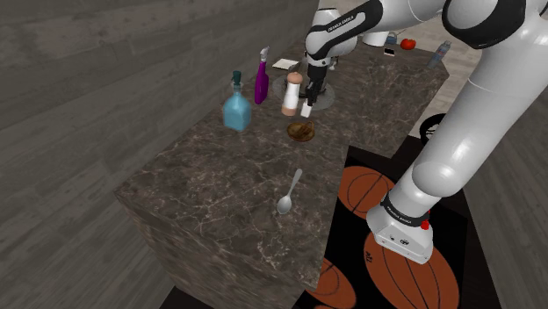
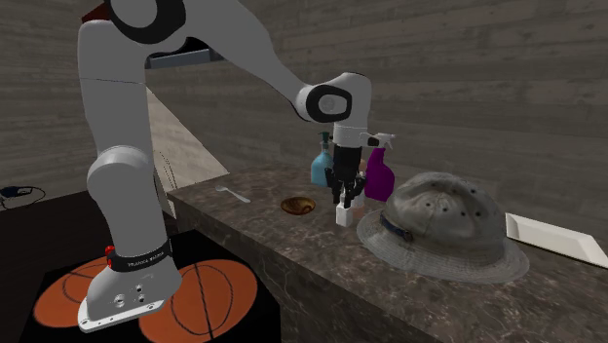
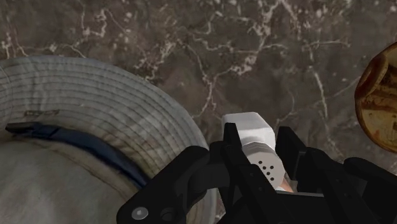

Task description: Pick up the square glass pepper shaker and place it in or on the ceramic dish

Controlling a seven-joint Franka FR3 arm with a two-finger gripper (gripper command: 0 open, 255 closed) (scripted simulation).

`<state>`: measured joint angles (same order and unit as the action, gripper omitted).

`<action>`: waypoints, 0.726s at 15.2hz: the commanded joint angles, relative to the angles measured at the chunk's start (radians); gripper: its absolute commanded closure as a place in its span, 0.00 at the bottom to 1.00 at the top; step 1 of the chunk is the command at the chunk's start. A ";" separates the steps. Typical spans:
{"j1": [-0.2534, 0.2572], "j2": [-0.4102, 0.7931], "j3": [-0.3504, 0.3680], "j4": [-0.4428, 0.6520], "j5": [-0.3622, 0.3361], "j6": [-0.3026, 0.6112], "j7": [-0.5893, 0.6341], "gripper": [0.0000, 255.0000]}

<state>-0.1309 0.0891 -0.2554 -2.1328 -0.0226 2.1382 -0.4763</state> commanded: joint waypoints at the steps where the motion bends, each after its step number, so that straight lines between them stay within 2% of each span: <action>1: 0.000 -0.007 0.000 0.005 -0.002 -0.013 0.001 1.00; 11: 0.003 -0.066 0.000 0.077 -0.016 -0.141 0.008 1.00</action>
<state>-0.1282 0.0304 -0.2554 -2.0628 -0.0370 2.0111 -0.4699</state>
